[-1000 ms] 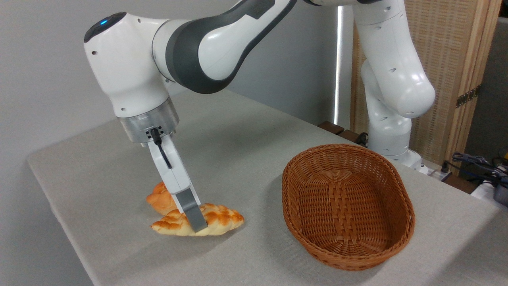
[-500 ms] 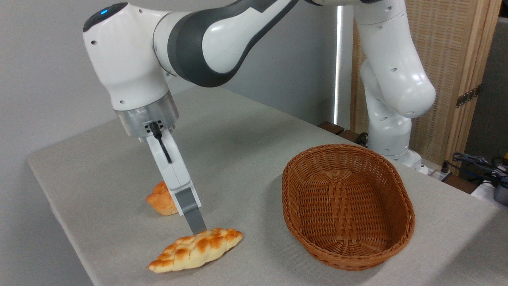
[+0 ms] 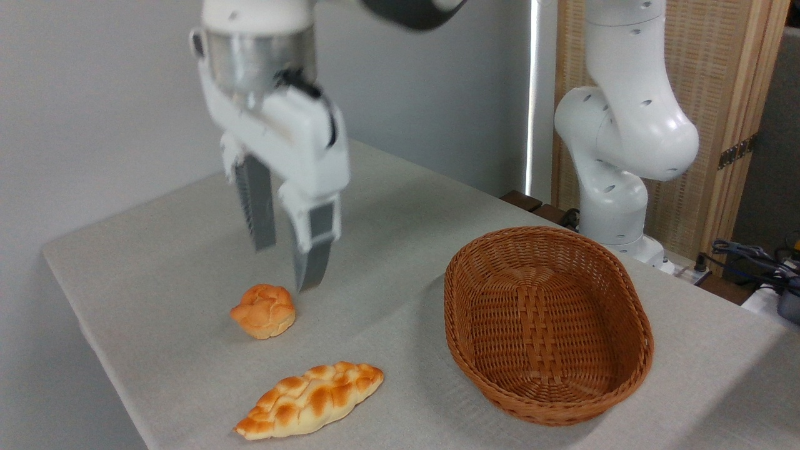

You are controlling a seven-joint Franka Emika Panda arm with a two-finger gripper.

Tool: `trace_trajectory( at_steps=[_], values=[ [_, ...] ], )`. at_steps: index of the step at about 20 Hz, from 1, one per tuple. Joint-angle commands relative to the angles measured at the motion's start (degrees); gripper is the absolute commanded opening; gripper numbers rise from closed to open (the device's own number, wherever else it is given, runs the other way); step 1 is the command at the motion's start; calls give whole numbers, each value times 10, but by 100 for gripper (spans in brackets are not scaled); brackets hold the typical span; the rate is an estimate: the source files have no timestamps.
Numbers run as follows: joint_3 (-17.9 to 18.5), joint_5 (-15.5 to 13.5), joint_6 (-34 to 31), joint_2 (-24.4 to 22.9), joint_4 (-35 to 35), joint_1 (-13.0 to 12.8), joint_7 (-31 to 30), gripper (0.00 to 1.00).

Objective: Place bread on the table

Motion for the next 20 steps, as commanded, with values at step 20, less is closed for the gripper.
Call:
trace_trajectory(
  at_steps=[20],
  values=[
    [-102, 80, -60, -64, -67, 45, -72, 100]
  ],
)
